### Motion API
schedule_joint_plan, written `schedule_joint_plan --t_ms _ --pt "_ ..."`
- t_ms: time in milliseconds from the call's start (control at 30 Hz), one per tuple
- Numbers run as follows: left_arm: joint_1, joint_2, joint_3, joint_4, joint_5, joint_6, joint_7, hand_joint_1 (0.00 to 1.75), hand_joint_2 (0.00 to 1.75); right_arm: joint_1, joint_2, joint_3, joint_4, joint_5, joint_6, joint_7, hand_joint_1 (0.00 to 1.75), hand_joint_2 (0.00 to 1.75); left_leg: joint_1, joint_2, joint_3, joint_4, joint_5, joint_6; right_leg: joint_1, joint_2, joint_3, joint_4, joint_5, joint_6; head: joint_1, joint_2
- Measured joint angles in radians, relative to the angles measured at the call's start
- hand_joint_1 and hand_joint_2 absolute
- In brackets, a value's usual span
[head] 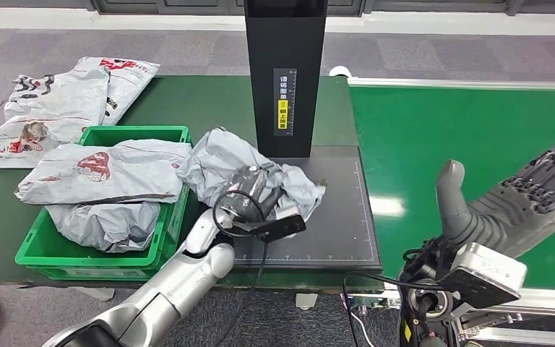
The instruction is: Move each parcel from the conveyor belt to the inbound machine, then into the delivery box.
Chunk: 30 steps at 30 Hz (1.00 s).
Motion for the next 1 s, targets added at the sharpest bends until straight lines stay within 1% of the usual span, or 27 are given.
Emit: schedule_joint_plan --t_ms 100,200,300,400,467,600,767,800,900,933,1000 --pt "0.047 0.037 0.03 -0.219 0.066 0.037 -0.059 1.75 1.75 0.009 0.0 -0.004 -0.006 -0.012 0.0 -0.018 0.0 1.75 0.0 0.0 0.0 0.0 -0.001 0.0 0.0 0.001 -0.001 0.0 0.0 0.0 0.0 0.0" --pt "0.081 0.064 0.046 -0.383 0.096 0.074 -0.096 1.75 1.75 0.019 0.0 -0.015 -0.013 -0.022 0.0 -0.038 0.0 1.75 0.0 -0.001 -0.001 0.0 -0.001 0.0 0.0 -0.001 0.0 0.0 -0.001 0.0 0.0 0.0" --pt "0.106 0.087 0.052 -0.506 0.098 0.097 -0.108 1.75 1.75 0.032 0.001 -0.027 -0.024 -0.031 0.0 -0.055 0.0 1.75 0.0 -0.001 -0.001 0.0 -0.001 0.0 0.0 -0.001 0.0 0.0 -0.001 0.0 0.0 0.0" --pt "0.123 0.102 0.061 -0.584 0.092 0.115 -0.118 1.75 1.75 0.048 0.001 -0.036 -0.036 -0.035 0.0 -0.066 0.0 1.75 0.0 -0.001 -0.001 0.0 -0.001 0.0 0.0 -0.001 0.0 0.0 -0.001 0.0 0.0 0.0" --pt "0.128 0.11 0.065 -0.614 0.083 0.129 -0.12 1.75 1.75 0.056 0.002 -0.038 -0.043 -0.034 0.0 -0.069 0.0 1.75 0.0 -0.001 -0.001 0.0 -0.001 0.0 0.0 -0.001 0.0 0.0 -0.001 0.0 0.0 0.0" --pt "0.129 0.121 0.079 -0.633 -0.002 0.17 -0.084 1.75 1.75 0.069 0.01 -0.048 -0.059 -0.024 0.0 -0.07 0.0 1.75 0.0 -0.001 0.0 0.0 -0.001 0.0 0.0 -0.001 0.0 0.0 -0.001 0.0 0.0 0.0" --pt "0.129 0.125 0.095 -0.632 -0.038 0.179 -0.071 1.75 1.75 0.075 0.012 -0.051 -0.066 -0.02 0.0 -0.068 0.0 1.75 0.0 -0.001 0.0 0.0 -0.001 0.0 0.0 -0.001 0.0 0.0 -0.001 0.0 0.0 0.0" --pt "0.129 0.13 0.121 -0.628 -0.086 0.182 -0.046 1.75 1.75 0.079 0.014 -0.056 -0.073 -0.016 0.0 -0.066 0.0 1.75 0.0 -0.001 0.0 0.0 -0.001 0.0 0.0 -0.001 0.0 0.0 -0.001 -0.001 0.0 0.0" --pt "0.123 0.156 0.238 -0.582 -0.268 0.165 0.079 1.75 1.75 0.088 0.019 -0.071 -0.093 0.004 0.0 -0.052 0.0 1.75 0.0 0.0 0.0 0.0 0.0 -0.001 0.0 0.0 0.0 0.0 -0.001 -0.001 0.0 0.0" --pt "0.12 0.164 0.268 -0.563 -0.294 0.157 0.101 1.75 1.75 0.088 0.019 -0.072 -0.096 0.008 0.0 -0.048 0.0 1.75 0.0 0.0 0.001 0.0 0.0 -0.001 0.0 0.001 0.0 0.0 -0.001 -0.001 0.0 0.0" --pt "0.117 0.176 0.308 -0.534 -0.305 0.154 0.112 1.75 1.75 0.088 0.019 -0.073 -0.099 0.012 0.0 -0.043 0.0 1.75 0.0 0.001 0.001 0.0 0.0 -0.001 0.0 0.001 -0.001 0.0 -0.001 -0.001 0.0 0.0"
